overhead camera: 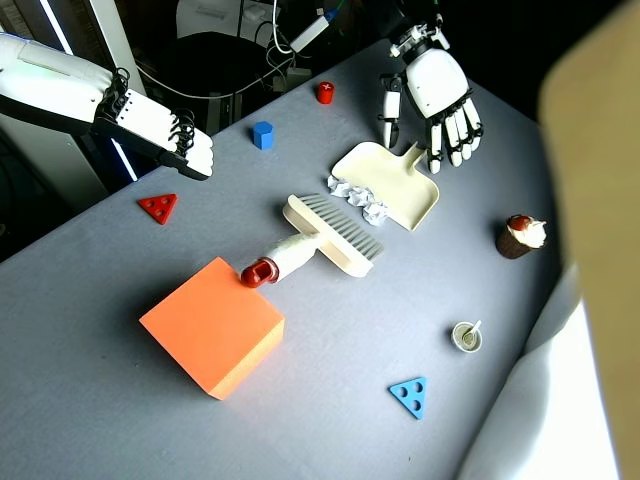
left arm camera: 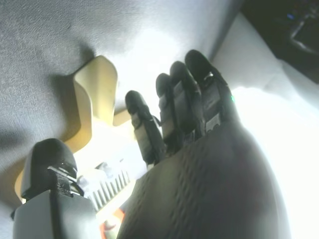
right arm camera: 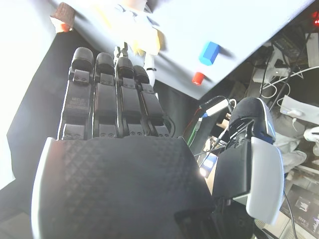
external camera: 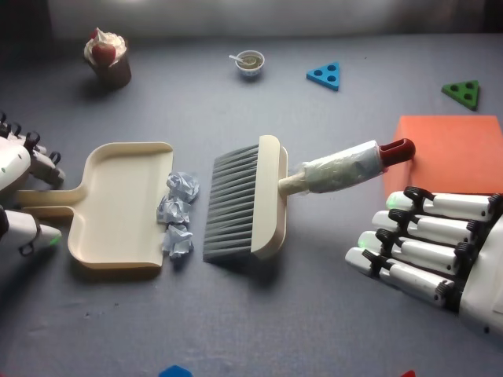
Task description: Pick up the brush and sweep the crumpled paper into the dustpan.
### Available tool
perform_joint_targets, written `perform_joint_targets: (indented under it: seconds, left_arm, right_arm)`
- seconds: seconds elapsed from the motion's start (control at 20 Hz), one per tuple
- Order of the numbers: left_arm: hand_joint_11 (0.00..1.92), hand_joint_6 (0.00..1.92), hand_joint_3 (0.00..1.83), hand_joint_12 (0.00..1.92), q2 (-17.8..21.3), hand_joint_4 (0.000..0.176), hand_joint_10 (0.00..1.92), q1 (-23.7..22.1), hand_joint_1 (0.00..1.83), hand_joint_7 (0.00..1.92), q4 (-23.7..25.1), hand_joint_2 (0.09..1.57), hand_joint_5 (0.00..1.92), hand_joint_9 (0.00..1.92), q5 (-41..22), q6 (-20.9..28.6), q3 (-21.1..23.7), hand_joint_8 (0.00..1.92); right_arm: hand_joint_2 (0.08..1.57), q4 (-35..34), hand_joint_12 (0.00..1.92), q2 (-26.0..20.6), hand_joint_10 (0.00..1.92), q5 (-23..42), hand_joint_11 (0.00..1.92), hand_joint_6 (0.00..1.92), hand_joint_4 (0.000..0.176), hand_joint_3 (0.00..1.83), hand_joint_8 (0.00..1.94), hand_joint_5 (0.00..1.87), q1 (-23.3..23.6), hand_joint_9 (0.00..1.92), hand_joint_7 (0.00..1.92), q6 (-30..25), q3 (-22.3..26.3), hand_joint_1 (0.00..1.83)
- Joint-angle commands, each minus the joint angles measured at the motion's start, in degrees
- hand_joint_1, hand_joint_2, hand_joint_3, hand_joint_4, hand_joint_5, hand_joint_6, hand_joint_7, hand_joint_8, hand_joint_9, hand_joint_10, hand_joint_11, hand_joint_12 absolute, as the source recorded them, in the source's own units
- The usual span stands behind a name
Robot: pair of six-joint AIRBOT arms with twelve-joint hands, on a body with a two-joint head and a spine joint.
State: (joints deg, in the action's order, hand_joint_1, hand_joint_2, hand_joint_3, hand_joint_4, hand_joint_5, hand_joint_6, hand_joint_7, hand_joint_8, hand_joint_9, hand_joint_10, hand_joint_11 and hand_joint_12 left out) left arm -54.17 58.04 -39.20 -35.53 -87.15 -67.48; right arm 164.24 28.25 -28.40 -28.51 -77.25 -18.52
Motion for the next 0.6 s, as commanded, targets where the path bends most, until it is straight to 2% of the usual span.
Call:
perform_joint_targets:
  seconds: [0.0,0.05,0.15,0.2,0.3,0.4,0.5,0.55]
  left_arm:
    - [0.01,0.02,0.0,0.7,-0.2,0.075,0.01,-0.17,0.76,0.44,0.78,1.04,0.72,0.32,-6.03,-0.32,-0.43,0.01]
    - [0.01,0.02,0.01,0.7,-0.37,0.075,0.01,-0.17,0.76,0.45,0.74,1.05,0.73,0.33,-5.99,-0.34,-0.42,0.01]
    - [0.04,0.01,0.0,0.69,-0.66,0.09,0.0,-0.17,0.75,0.46,0.71,1.08,0.77,0.34,-6.05,-0.35,-0.42,0.0]
    - [0.04,0.01,0.0,0.68,-0.76,0.082,0.0,-0.33,0.77,0.46,0.71,1.09,0.78,0.34,-6.05,-0.47,-0.42,0.0]
    - [0.03,0.0,0.01,0.67,-1.03,0.089,0.0,-0.85,0.74,0.44,0.69,1.1,0.78,0.32,-5.9,-0.82,-0.41,0.0]
    - [0.05,0.01,0.0,0.65,-1.3,0.044,0.0,-1.42,0.86,0.47,0.47,1.09,0.87,0.35,-5.76,-1.2,-0.42,0.0]
    - [0.07,0.02,0.01,0.65,-1.39,0.039,0.01,-1.86,0.87,0.48,0.27,1.11,0.9,0.36,-5.53,-1.53,-0.42,0.0]
    - [0.11,0.8,0.0,0.63,-1.4,0.149,0.0,-2.19,0.98,0.51,0.27,1.13,0.95,0.4,-5.38,-1.67,-0.45,0.0]
  right_arm:
    - [0.99,1.76,0.0,-0.46,0.0,-5.71,0.22,0.0,0.0,0.0,0.0,0.12,0.3,0.19,0.17,0.16,0.3,0.03]
    - [1.0,1.76,0.0,-0.46,0.0,-5.72,0.21,0.0,0.0,0.0,0.0,0.12,0.3,0.18,0.17,0.16,0.3,0.04]
    - [1.0,1.76,0.01,-0.46,0.01,-5.85,0.24,0.01,0.0,0.0,0.01,0.14,0.3,0.21,0.19,0.16,0.3,0.04]
    - [1.0,1.76,0.01,-0.46,0.0,-5.86,0.23,0.0,0.0,0.0,0.0,0.12,0.3,0.2,0.18,0.16,0.3,0.02]
    - [1.01,1.77,0.0,-0.46,0.0,-5.86,0.2,0.0,0.0,0.0,0.0,0.11,0.3,0.17,0.15,0.16,0.3,0.04]
    - [1.0,1.77,0.02,-0.46,0.01,-5.86,0.24,0.01,0.0,0.0,0.01,0.12,0.3,0.2,0.18,0.16,0.3,0.06]
    - [1.0,1.77,0.02,-0.46,0.01,-5.86,0.23,0.0,0.0,0.0,0.01,0.12,0.3,0.2,0.18,0.16,0.3,0.04]
    - [1.0,1.77,0.02,-0.46,0.01,-5.86,0.23,0.01,0.0,0.0,0.01,0.12,0.3,0.2,0.18,0.16,0.3,0.03]
